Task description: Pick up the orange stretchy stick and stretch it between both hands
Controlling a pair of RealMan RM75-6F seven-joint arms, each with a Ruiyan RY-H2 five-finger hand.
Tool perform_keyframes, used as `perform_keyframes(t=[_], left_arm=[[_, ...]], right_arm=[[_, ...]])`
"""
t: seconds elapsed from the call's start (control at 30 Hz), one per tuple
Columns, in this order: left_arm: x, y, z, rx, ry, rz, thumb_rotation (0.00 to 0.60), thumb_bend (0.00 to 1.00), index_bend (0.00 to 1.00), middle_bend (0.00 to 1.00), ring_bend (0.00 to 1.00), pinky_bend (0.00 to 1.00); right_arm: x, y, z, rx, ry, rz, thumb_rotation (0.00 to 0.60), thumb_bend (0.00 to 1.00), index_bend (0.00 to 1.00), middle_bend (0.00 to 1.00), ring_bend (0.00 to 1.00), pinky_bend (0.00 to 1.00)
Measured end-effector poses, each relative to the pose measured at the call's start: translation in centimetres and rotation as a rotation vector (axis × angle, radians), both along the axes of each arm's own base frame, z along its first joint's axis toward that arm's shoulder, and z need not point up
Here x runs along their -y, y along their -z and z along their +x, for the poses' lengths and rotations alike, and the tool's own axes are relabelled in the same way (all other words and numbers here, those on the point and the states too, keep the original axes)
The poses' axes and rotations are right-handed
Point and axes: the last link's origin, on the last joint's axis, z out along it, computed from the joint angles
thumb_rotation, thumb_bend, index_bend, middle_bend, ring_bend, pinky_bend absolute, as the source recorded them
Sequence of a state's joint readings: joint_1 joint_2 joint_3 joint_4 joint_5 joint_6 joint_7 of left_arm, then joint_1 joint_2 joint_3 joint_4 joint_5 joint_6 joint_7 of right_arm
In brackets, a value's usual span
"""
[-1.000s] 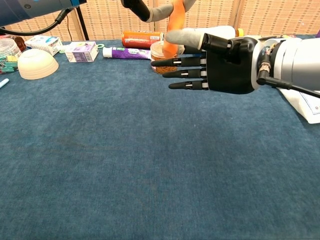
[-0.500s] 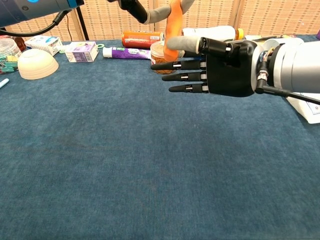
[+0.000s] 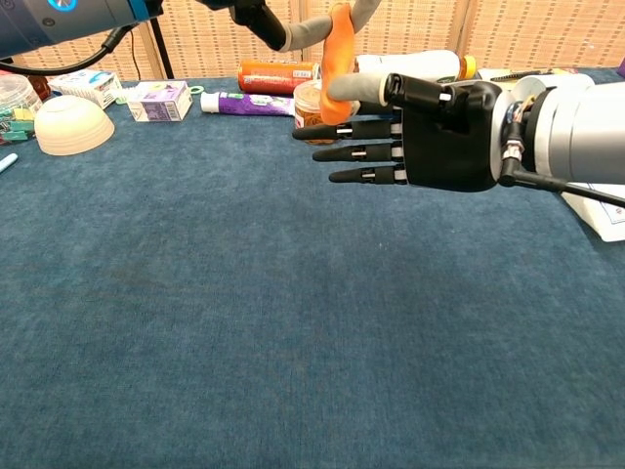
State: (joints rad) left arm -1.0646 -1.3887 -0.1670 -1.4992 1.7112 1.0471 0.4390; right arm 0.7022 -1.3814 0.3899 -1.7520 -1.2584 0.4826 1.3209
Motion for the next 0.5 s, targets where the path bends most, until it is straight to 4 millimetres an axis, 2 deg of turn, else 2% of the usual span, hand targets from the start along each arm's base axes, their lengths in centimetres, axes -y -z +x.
perform_keyframes(t=[0.5], left_arm=[[0.00, 0.01, -0.17, -0.006, -0.006, 0.000, 0.600, 0.51, 0.85, 0.34, 0.15, 0.00]], right_arm=[[-0.05, -0.12, -0.22, -0.006, 0.002, -0.004, 0.600, 0.61, 0.60, 0.28, 0.16, 0.00]])
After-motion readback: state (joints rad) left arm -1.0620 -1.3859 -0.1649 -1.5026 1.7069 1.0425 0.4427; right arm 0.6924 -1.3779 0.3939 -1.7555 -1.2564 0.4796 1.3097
